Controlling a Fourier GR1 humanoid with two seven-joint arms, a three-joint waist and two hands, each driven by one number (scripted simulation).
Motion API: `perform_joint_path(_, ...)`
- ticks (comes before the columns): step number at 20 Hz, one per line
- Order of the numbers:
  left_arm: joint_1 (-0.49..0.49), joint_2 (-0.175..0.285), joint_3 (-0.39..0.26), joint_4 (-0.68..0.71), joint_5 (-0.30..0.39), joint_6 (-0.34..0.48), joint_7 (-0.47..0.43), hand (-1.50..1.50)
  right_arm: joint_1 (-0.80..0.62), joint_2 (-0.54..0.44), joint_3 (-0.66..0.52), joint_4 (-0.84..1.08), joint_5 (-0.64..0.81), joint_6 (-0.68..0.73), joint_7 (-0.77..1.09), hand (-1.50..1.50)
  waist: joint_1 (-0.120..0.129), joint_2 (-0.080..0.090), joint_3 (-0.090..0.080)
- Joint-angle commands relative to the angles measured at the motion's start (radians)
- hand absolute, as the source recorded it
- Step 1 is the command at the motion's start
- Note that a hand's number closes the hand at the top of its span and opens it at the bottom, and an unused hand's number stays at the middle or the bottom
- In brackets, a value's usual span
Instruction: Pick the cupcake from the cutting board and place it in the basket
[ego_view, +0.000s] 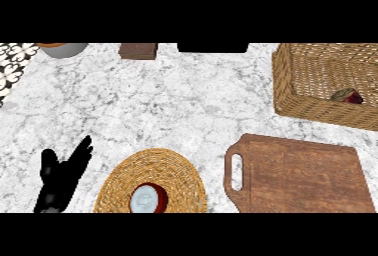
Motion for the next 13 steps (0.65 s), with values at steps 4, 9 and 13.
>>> perform_joint_path(4, 0.033, -0.035, -0.022, 0.028, -0.025, 0.019, 0.009, 0.0, 0.004, -0.05, -0.095, 0.038, -0.102, -0.027, -0.066, -1.5, -0.005, 0.004, -0.006)
perform_joint_path(9, 0.008, -0.009, 0.013, 0.035, -0.001, -0.002, 0.019, 0.0, 0.056, -0.131, -0.131, -0.022, -0.153, 0.02, 0.009, -1.5, -0.027, -0.004, -0.008)
perform_joint_path(13, 0.008, -0.012, 0.026, 0.088, -0.016, 0.007, -0.033, 0.0, 0.108, -0.218, -0.194, 0.008, -0.213, 0.065, -0.034, -1.5, -0.025, 0.0, -0.007)
